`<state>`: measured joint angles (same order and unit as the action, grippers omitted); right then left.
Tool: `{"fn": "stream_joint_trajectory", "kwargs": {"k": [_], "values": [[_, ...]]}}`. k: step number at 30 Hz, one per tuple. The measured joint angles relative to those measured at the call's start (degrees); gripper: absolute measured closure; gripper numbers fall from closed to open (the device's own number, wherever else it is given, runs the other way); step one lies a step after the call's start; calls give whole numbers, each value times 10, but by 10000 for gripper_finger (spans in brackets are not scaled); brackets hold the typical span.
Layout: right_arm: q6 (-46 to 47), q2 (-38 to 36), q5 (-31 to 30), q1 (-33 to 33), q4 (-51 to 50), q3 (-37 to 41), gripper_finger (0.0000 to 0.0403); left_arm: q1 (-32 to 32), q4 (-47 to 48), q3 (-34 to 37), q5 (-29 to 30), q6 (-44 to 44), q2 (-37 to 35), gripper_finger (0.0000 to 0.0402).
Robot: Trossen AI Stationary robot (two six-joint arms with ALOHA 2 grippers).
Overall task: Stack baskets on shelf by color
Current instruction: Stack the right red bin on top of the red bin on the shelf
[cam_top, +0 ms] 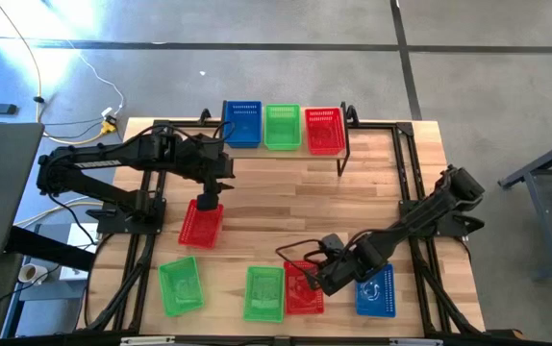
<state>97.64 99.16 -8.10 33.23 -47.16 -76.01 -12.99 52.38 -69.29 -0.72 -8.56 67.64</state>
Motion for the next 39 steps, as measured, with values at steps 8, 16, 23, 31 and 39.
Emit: {"fn": "stream_joint_trajectory", "kwargs": {"k": [8,16,23,31,39], "values": [[16,33,3,3,15,0,324,17,1,0,1,11,-2,271],[35,41,-4,3,15,0,324,26,0,0,1,5,-2,271],[52,56,2,10,17,0,324,26,0,0,1,4,-2,271],[90,63,-5,22,18,0,324,26,0,0,1,-2,-2,271],[99,85,-5,26,38,0,324,26,0,0,1,-2,-2,271]]}}
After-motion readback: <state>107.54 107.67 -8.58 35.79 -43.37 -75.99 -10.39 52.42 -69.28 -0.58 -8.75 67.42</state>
